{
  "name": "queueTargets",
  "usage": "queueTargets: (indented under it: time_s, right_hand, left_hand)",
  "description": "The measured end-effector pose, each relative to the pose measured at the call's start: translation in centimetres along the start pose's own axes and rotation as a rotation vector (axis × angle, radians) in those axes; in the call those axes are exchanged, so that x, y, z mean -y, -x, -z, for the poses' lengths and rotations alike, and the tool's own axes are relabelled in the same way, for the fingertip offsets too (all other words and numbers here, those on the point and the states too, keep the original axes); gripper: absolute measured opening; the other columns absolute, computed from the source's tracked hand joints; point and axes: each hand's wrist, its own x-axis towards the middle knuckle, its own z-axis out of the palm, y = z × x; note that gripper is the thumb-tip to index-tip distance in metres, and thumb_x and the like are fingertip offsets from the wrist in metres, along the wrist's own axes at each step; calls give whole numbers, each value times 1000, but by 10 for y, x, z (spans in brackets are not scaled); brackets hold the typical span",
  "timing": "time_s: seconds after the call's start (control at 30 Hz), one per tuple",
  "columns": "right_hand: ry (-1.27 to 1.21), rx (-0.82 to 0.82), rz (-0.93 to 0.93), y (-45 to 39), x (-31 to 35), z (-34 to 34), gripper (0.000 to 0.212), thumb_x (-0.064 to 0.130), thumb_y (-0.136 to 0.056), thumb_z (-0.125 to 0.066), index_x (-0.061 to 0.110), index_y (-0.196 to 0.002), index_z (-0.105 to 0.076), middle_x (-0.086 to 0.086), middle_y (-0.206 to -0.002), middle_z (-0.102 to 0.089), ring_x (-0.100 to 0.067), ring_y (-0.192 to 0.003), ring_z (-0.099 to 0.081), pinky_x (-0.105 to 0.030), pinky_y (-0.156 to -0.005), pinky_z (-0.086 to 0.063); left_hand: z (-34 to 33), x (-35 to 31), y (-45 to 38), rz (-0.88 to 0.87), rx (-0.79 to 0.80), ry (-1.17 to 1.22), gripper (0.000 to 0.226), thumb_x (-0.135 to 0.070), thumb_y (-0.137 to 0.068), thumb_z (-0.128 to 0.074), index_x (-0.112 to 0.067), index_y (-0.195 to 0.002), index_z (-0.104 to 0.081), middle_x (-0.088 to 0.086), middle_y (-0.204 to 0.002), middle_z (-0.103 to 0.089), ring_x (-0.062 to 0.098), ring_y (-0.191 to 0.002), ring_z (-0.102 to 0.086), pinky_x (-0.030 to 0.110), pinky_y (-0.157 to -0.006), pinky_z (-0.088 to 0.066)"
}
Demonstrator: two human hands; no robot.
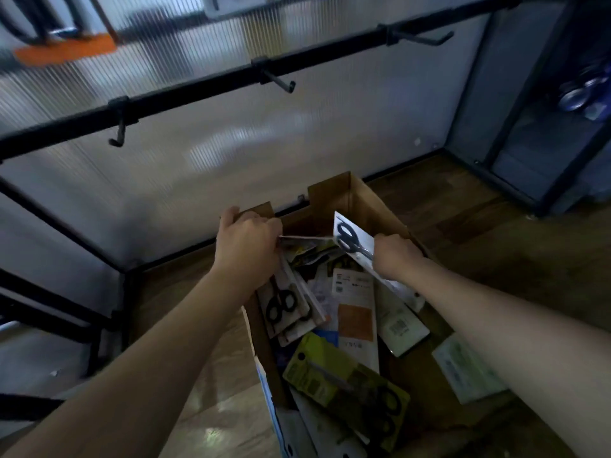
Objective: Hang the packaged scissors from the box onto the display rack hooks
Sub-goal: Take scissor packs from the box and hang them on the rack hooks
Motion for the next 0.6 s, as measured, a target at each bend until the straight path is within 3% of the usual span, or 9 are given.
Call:
queueTargets:
  time_s: [0.1, 0.23, 0.3, 0.4, 0.47, 0.53, 0.57, 0.6]
  right_hand:
    - [-124, -25, 103, 7, 6, 18, 23, 15, -94, -45, 6, -114, -51, -16, -117, -58, -32, -101, -58, -33, -75, -45]
    - [-76, -76, 219, 23, 17, 51, 10, 14, -93, -47, 10, -102, -49, -15, -113, -58, -31, -97, -56, -31, -69, -39]
    - [-3, -96, 258, 32, 22, 73, 12, 14, -91, -48, 11, -103, -47, -15, -114, -56, -31, -96, -55, -32, -69, -41]
    - [83, -153, 289, 45, 29, 110, 19, 14, -91, -48, 12, -109, -47, -11, -115, -56, -27, -94, -54, -30, -66, -39]
    - [132, -229, 313, 55, 34, 137, 14, 11, -90, -47, 15, -102, -52, -9, -111, -59, -27, -97, -52, -30, -68, -36]
    - [172, -293, 305, 66, 41, 165, 17, 10, -89, -46, 24, -92, -55, -4, -107, -57, -27, -111, -47, -47, -96, -32]
    - [201, -322, 293, 72, 45, 181, 22, 9, -88, -45, 28, -90, -57, -2, -106, -54, -28, -118, -41, -62, -104, -19]
    - [235, -348, 281, 78, 51, 195, 28, 8, -88, -44, 31, -91, -60, -2, -108, -51, -29, -123, -35, -73, -102, -6]
  left_hand:
    - [14, 2, -6, 59, -129, 117, 13, -31, -89, -52, -20, -84, -57, -3, -74, -45, 25, -86, -58, 38, -100, -29]
    - [34, 9, -4, -2, -347, 272, 10, -21, -77, -52, -12, -73, -55, 5, -63, -56, 32, -62, -57, 34, -74, -38]
    - [50, 11, 0, -57, -404, 377, 11, -21, -80, -54, -11, -78, -57, 7, -66, -60, 31, -61, -58, 31, -68, -38]
    - [76, 11, 7, -102, -521, 600, 15, -23, -87, -54, -11, -95, -59, 0, -81, -63, 22, -73, -62, 39, -71, -50]
    - [94, 11, 9, -62, -592, 784, 13, -22, -91, -55, -13, -101, -57, -10, -85, -60, 8, -79, -61, 31, -70, -52]
    - [114, 12, 6, -11, -672, 887, 6, -20, -93, -56, -16, -97, -54, -15, -79, -55, -1, -74, -56, 20, -63, -47]
    - [124, 14, 3, 10, -713, 920, 5, -19, -93, -56, -15, -93, -52, -14, -74, -53, -1, -68, -53, 19, -60, -44]
    - [136, 15, -1, 21, -753, 946, 8, -18, -93, -56, -13, -89, -51, -12, -70, -50, -1, -64, -50, 18, -57, -40]
